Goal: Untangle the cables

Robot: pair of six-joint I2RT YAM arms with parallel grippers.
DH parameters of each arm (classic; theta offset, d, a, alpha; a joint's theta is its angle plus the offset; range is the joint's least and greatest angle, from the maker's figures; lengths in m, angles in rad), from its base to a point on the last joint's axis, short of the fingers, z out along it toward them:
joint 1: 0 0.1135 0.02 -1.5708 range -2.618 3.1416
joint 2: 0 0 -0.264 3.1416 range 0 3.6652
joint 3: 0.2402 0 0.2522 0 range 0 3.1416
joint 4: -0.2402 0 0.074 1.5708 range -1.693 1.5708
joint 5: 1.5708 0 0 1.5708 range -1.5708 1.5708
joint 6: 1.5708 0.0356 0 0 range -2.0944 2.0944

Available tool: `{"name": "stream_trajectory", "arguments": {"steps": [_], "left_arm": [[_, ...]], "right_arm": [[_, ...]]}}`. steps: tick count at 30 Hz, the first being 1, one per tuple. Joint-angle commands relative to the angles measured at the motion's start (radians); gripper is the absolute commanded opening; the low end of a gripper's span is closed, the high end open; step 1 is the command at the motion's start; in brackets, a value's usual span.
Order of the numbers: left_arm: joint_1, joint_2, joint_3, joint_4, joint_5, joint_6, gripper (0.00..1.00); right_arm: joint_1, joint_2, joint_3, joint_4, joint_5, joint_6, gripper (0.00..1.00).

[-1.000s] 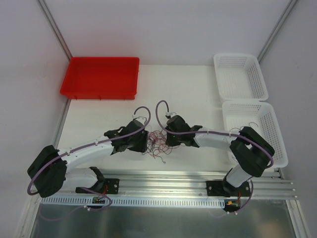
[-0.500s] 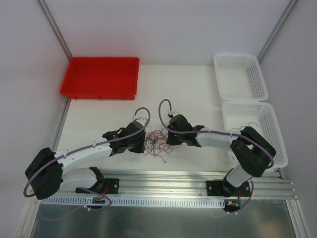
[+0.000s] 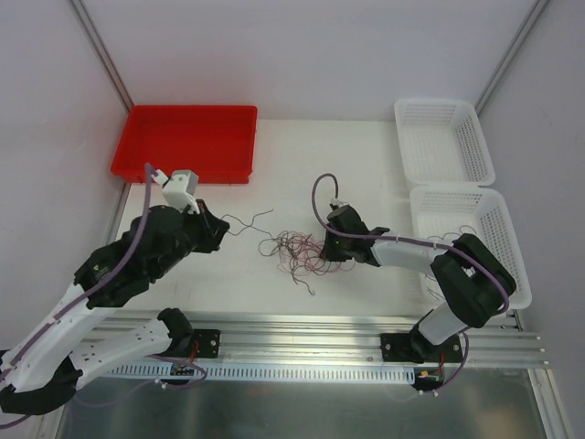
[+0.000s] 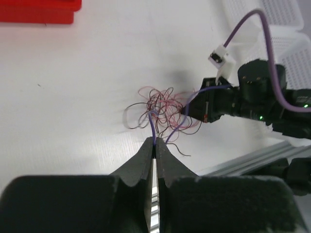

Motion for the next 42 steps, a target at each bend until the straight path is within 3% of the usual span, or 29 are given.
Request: {"name": "stream_trajectory", "arguments": {"steps": [1, 9, 15, 20, 24, 30, 37, 42], "left_arm": [[-0.002, 0.026, 0.163, -0.176, -0.153, -0.007, 0.0], [-0.002, 0.055, 0.51, -0.264, -0.253, 0.028, 0.0], [-0.002, 0.054, 0.657, -0.293, -0.327, 0.066, 0.0], [-0.002, 0.048, 0.661, -0.293, -0.348, 0.075, 0.0], [-0.002, 0.063, 0.56, -0.29, -0.311, 0.06, 0.0], [-0.002, 0.101, 0.414, -0.264, -0.25, 0.039, 0.0], [-0.002, 0.134, 0.242, -0.18, -0.128, 0.156, 0.0], [-0.002, 0.172, 0.173, -0.132, 0.082, 0.236, 0.0]], "right_arm": [[-0.02, -0.024, -0.016, -0.066, 0.054, 0.03, 0.01], [-0.045, -0.021, -0.024, -0.092, 0.072, 0.05, 0.01], [-0.073, -0.012, -0.03, -0.109, 0.08, 0.07, 0.01], [-0.091, -0.033, -0.041, -0.113, 0.097, 0.071, 0.01], [-0.083, -0.065, -0.039, -0.092, 0.076, 0.036, 0.01], [-0.021, -0.173, -0.018, -0.125, 0.088, -0.061, 0.24], [0.039, -0.387, 0.062, -0.309, 0.122, -0.166, 0.72], [0.049, -0.536, 0.108, -0.347, 0.007, -0.268, 0.82]]}}
